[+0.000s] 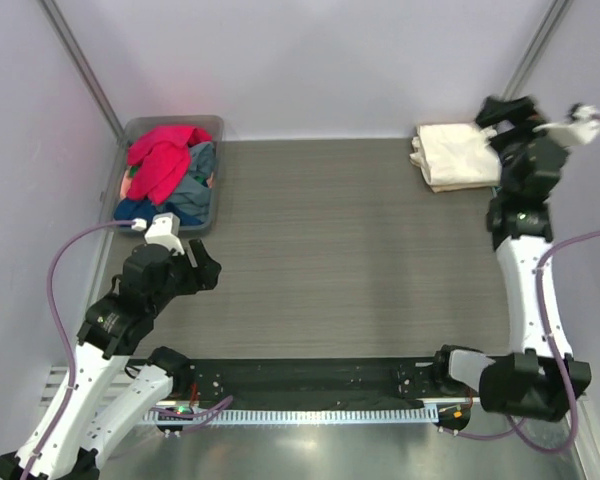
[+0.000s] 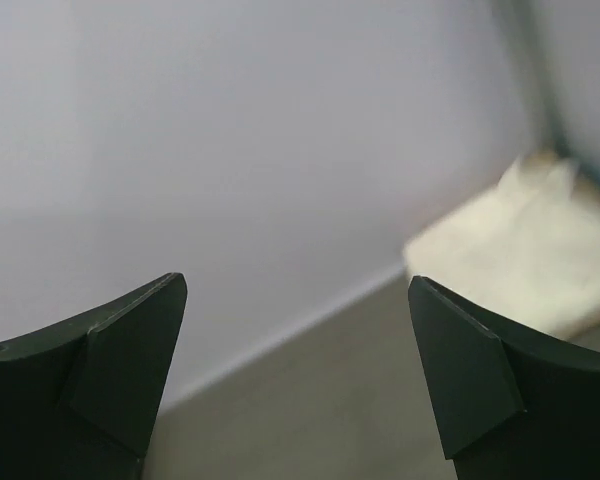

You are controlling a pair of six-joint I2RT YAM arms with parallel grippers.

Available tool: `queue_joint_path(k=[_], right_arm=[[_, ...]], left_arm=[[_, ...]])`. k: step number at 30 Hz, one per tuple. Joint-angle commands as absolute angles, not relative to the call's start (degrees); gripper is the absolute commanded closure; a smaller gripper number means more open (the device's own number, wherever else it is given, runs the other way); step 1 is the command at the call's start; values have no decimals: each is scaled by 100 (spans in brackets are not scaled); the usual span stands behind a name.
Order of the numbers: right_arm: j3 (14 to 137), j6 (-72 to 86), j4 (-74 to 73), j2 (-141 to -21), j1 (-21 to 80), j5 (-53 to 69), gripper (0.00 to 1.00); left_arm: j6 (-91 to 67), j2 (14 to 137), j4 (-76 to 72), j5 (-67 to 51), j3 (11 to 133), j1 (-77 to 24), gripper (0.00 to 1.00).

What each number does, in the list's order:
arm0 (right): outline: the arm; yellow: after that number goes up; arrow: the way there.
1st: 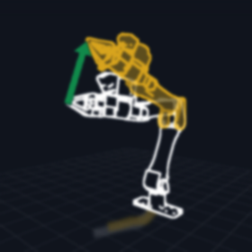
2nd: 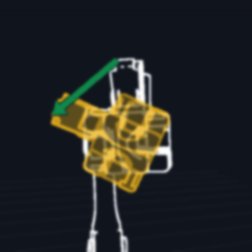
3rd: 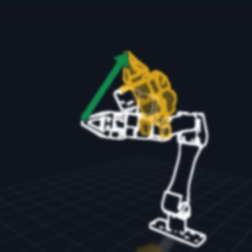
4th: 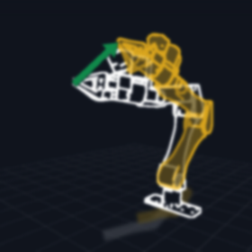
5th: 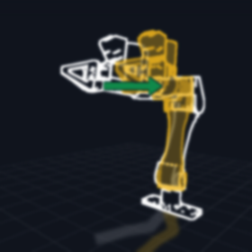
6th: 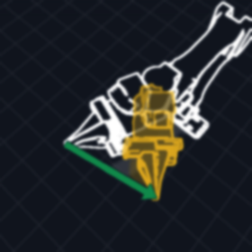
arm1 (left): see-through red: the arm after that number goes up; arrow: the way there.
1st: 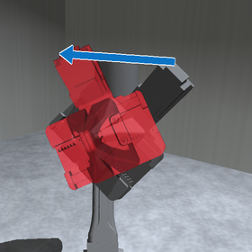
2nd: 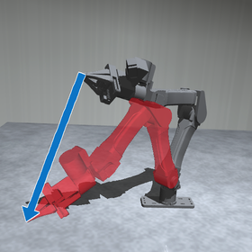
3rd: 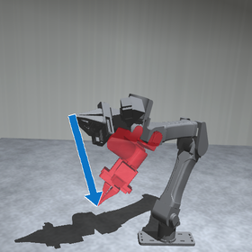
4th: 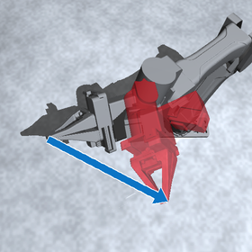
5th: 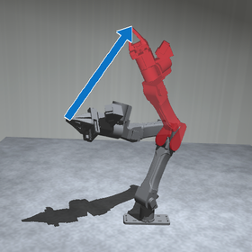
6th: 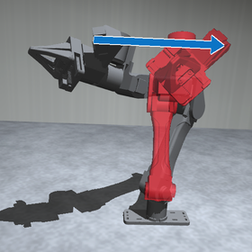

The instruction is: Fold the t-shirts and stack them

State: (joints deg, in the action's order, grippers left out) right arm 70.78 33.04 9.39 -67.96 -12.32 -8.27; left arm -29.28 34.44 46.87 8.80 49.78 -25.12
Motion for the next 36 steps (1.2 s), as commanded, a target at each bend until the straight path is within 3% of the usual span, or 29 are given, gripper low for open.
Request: queue_joint_path(k=[1,5,11,23,36], right_arm=[[5891,3516,115,-6409,187,-826,0],[5038,3674,-867,-5723,1386,-800,0],[3728,3884,-1668,-4809,2354,-440,0],[2681,3929,-1881,-3560,2487,141,0],[2760,3955,-1916,-3964,2487,-226,0]], left_arm=[[-2786,3454,4465,730,4966,-2514,29],[-2795,3445,4474,800,4966,-2514,29],[-2830,3454,4483,949,4966,-2514,29],[-2865,3516,4544,1160,4983,-2514,29],[-2909,3612,4605,1318,5001,-2514,29]])
